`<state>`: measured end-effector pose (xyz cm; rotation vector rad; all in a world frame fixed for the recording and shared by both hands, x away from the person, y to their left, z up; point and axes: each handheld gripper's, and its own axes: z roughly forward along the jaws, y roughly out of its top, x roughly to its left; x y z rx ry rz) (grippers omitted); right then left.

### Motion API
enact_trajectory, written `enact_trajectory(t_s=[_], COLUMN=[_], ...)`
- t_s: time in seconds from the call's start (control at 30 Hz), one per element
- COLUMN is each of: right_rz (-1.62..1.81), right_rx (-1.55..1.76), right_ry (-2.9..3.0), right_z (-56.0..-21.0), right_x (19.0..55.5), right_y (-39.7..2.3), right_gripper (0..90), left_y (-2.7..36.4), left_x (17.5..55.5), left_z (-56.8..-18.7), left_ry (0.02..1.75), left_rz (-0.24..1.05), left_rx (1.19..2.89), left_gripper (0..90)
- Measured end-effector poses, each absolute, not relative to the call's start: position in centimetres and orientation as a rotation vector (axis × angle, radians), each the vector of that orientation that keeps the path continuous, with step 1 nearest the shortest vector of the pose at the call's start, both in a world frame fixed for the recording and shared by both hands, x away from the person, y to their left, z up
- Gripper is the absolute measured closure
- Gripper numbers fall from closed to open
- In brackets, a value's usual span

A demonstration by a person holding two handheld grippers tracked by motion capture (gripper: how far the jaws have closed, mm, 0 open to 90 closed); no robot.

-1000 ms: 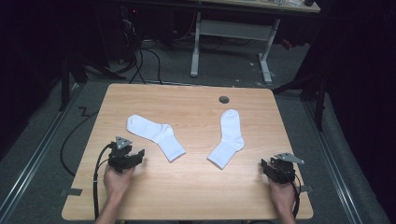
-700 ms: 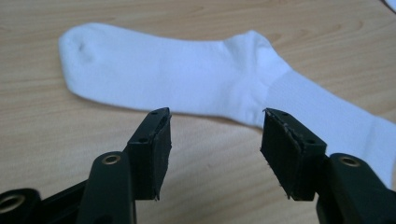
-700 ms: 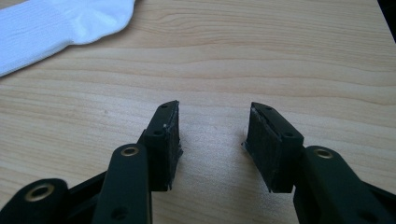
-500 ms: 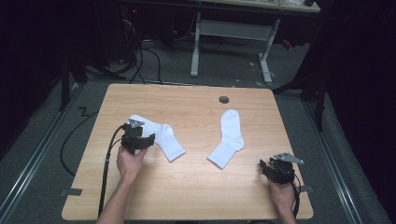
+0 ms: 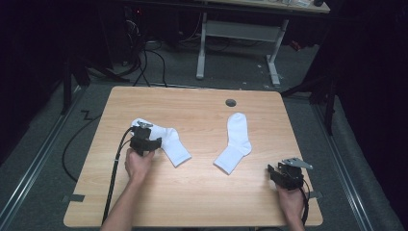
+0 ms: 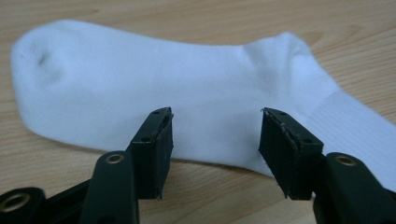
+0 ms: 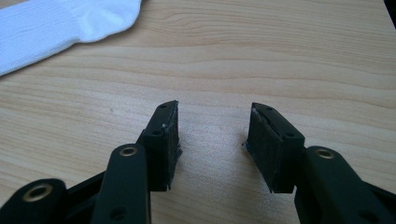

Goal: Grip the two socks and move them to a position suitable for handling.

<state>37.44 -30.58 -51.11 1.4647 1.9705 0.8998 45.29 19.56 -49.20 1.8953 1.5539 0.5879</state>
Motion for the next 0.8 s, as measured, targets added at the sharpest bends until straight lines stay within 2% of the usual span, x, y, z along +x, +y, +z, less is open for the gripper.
enact_trajectory(t_s=[0.2, 0.3, 0.33, 0.37, 0.4, 0.43, 0.47, 0.8], right_rz=[0.900, 0.900, 0.899, 0.899, 0.899, 0.899, 0.898, 0.897], right_rx=[1.465, 1.466, 1.466, 1.466, 1.467, 1.467, 1.468, 1.469], right_ry=[1.970, 1.970, 1.969, 1.969, 1.967, 1.967, 1.967, 1.966], right_z=[-51.11, -51.11, -51.11, -51.11, -51.11, -51.11, -51.11, -51.11], right_x=[37.44, 37.44, 37.43, 37.43, 37.42, 37.42, 37.42, 37.41], right_y=[-30.58, -30.57, -30.56, -30.56, -30.55, -30.55, -30.54, -30.52], right_gripper=[53.3, 53.4, 53.3, 53.3, 53.3, 53.3, 53.4, 53.3], left_y=[19.25, 19.06, 19.06, 19.07, 19.11, 19.16, 19.37, 19.35], left_x=[45.20, 45.12, 45.12, 45.12, 45.12, 45.13, 45.16, 44.58], left_z=[-49.42, -49.39, -49.38, -49.37, -49.36, -49.35, -49.32, -48.61], left_ry=[1.525, 1.491, 1.486, 1.481, 1.478, 1.478, 1.477, 1.394], left_rz=[0.631, 0.626, 0.623, 0.618, 0.611, 0.606, 0.586, 0.537], left_rx=[1.933, 1.953, 1.955, 1.957, 1.957, 1.955, 1.952, 1.953], left_gripper=[53.0, 62.8, 69.5, 69.5, 76.7, 76.7, 82.2, 85.8])
